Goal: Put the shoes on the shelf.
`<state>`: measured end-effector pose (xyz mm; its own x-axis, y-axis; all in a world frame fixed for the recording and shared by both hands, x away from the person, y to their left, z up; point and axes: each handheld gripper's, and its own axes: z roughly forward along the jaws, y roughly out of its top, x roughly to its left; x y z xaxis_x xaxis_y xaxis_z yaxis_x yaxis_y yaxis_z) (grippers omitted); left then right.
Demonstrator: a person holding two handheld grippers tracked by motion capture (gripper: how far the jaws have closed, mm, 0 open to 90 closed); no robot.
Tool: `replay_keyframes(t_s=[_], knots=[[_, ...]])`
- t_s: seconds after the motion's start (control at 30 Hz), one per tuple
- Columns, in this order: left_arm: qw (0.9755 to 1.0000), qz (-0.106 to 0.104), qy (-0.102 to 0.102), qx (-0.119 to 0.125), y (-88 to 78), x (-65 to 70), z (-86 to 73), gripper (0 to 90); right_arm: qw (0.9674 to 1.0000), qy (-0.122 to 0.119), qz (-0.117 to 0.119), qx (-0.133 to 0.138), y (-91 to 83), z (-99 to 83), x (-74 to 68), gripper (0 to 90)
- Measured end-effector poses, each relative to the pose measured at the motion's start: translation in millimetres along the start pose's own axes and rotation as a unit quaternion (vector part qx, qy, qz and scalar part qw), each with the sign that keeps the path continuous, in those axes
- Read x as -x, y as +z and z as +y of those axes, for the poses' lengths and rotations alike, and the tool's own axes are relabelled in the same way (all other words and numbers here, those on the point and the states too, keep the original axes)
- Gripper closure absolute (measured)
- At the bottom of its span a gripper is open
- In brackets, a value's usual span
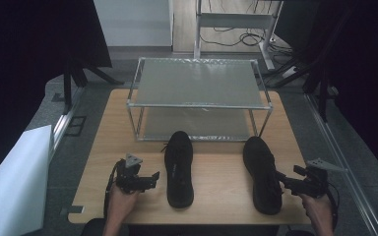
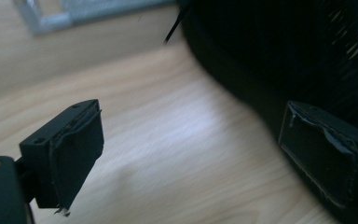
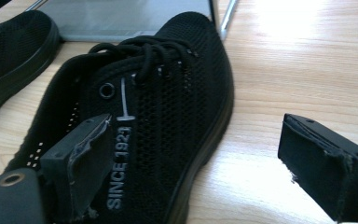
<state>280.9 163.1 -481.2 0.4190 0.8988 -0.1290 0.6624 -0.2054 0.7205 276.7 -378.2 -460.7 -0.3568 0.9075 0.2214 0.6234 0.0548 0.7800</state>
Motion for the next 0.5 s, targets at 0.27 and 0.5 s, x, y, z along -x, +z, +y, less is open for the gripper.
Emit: replay_keyframes(t_s=[0.27, 0.5], knots=[[0.9996, -0.025, 0.01, 0.008, 8.0, 22.8, 26.5, 6.6, 0.9995, -0.012, 0.023, -0.02, 13.2, 2.5, -9.4, 10.9], [0.9986, -0.05, -0.014, 0.013, 20.0, 27.4, 32.1, 6.2, 0.9973, -0.004, 0.053, -0.05, 30.9, 2.8, -16.1, 13.3]])
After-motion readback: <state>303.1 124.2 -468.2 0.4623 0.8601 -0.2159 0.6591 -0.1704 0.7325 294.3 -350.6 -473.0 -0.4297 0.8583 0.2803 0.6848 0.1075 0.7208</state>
